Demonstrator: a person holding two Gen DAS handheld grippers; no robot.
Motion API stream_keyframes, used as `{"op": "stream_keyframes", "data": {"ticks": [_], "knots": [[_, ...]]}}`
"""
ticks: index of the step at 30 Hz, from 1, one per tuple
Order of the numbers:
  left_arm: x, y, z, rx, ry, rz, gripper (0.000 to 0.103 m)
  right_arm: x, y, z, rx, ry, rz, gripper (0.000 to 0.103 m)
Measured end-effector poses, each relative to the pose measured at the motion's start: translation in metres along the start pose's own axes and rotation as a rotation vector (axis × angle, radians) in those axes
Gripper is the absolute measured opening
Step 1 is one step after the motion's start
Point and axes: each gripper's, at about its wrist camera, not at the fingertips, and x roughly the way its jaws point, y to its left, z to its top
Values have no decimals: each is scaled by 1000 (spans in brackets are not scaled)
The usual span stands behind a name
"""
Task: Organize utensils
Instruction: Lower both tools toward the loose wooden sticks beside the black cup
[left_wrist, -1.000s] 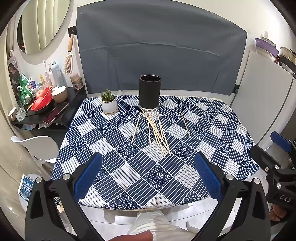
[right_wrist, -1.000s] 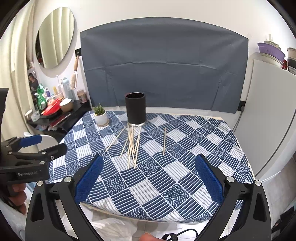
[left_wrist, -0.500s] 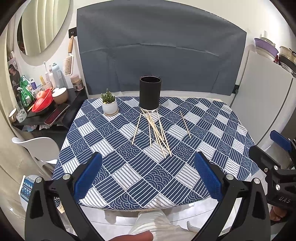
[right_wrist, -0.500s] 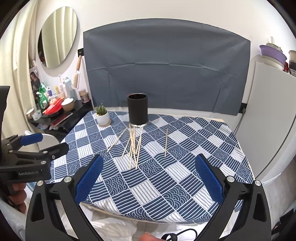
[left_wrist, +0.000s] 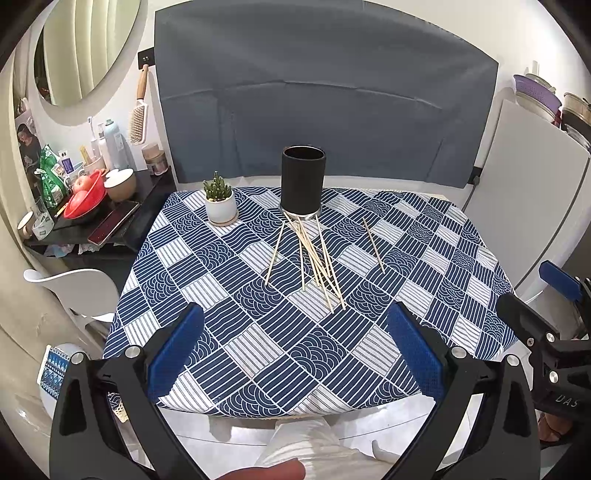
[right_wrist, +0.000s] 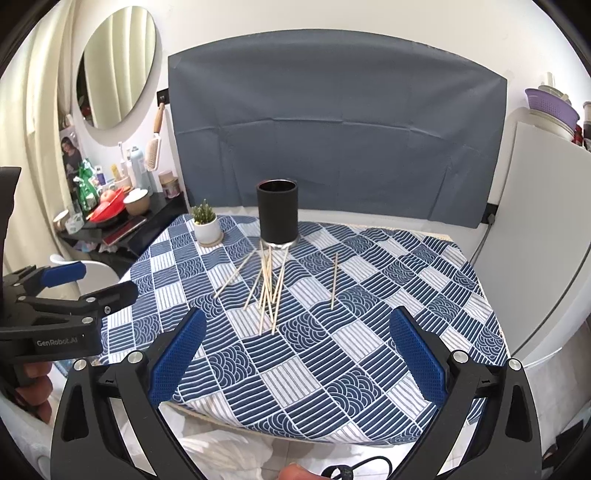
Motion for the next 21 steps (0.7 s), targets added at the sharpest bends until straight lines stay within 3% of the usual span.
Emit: {"op": "stream_keyframes", "data": {"ticks": [10, 21], "knots": [[26, -7, 21, 21, 50, -12, 97, 23, -10, 18, -5, 47, -7, 95], [87, -3, 48, 24, 170, -5, 97, 86, -23, 39, -2, 133, -34, 95]]}}
